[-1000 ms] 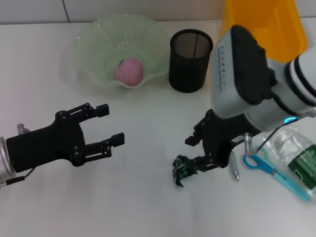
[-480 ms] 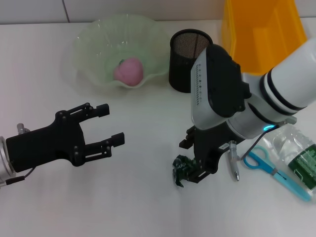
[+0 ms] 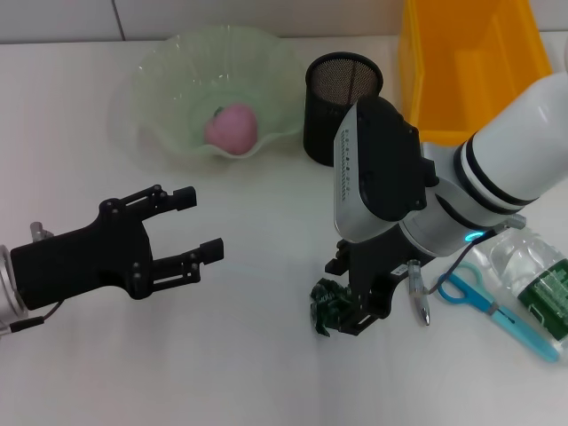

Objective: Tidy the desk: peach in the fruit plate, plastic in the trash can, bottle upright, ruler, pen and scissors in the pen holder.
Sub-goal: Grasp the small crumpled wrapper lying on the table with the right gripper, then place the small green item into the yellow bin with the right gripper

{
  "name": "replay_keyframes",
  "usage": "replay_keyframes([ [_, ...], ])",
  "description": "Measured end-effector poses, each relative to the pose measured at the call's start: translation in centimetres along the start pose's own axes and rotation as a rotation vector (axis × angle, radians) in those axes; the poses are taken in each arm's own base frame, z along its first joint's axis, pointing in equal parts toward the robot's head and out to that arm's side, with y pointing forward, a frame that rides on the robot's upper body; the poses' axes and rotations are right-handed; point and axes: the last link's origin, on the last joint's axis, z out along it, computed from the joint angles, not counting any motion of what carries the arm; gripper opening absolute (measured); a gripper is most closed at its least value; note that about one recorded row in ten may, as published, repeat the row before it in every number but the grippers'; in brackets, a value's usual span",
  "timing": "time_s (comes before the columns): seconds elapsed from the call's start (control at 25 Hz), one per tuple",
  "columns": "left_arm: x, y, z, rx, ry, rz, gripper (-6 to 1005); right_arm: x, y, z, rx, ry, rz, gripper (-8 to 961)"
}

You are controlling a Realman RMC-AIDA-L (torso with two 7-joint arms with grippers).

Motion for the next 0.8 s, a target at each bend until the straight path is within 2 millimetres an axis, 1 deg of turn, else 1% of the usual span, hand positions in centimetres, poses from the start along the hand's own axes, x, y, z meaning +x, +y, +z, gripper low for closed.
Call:
replay_keyframes([
  [0.28, -0.02, 0.02, -0.08, 0.002, 0.0, 0.001, 804, 0.01, 0.1, 0.13, -0.006, 0.001, 0.001, 668],
  [0.48, 0.08, 0.04, -0.14, 0.0, 0.001, 0.006, 804, -0.12, 0.58, 0.63, -0.021, 0.023, -0.027, 653],
  [0.72, 0.08, 0.14, -0.18, -0.005, 0.003, 0.005, 804, -0.37, 0.79, 0.64, -0.025, 0.031, -0.046, 421],
  [0.8, 0.09, 0.15, -0.18, -0.005, 0.004, 0.005, 804, -0.43, 0.79, 0.6, -0.024, 0.031, -0.048, 329],
])
